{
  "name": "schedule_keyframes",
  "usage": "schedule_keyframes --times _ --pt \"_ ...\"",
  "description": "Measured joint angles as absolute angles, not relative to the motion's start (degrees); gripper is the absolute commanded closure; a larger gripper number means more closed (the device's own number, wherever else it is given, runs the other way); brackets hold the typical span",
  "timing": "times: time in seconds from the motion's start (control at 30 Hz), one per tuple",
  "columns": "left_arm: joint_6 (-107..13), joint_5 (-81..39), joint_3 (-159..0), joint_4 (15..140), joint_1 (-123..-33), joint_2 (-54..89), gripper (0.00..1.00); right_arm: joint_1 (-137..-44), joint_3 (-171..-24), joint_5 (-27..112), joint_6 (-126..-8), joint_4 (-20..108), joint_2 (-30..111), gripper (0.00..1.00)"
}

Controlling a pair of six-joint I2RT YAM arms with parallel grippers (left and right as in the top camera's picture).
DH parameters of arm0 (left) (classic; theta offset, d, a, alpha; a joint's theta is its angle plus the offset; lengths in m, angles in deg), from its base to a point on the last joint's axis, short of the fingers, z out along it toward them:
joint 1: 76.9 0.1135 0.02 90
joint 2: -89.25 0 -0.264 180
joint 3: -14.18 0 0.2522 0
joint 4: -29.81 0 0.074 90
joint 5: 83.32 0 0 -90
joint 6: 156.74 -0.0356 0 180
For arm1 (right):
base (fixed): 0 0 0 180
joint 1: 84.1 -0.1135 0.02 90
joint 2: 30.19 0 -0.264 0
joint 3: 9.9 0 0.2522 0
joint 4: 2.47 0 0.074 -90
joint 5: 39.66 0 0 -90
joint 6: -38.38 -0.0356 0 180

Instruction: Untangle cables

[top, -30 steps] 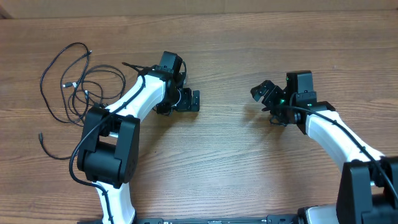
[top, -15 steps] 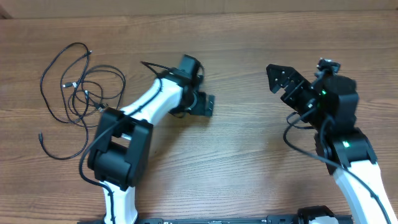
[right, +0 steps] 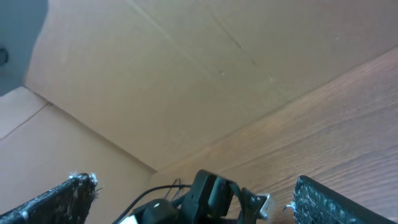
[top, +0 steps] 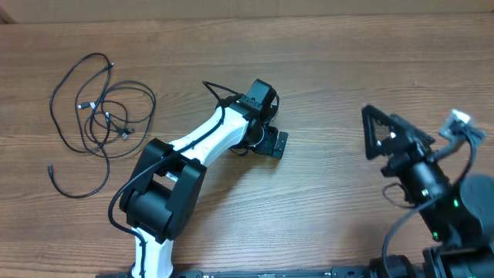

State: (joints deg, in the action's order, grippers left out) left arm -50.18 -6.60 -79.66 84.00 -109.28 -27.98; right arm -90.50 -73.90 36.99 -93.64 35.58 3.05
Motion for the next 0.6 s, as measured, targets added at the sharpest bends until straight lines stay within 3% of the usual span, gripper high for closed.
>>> schedule_keyframes --times 0.23,0.6 --pt "-50.2 -6.8 -77.3 84.8 -109.1 -24.3 0.00 -90.5 -70.4 37.0 -93.6 38.6 -4.7 0.00" --pt "-50.2 -7.3 -76.8 84.6 -109.1 7.5 0.00 -90.5 -48.3 37.0 -93.6 43.2 -14.1 0.00"
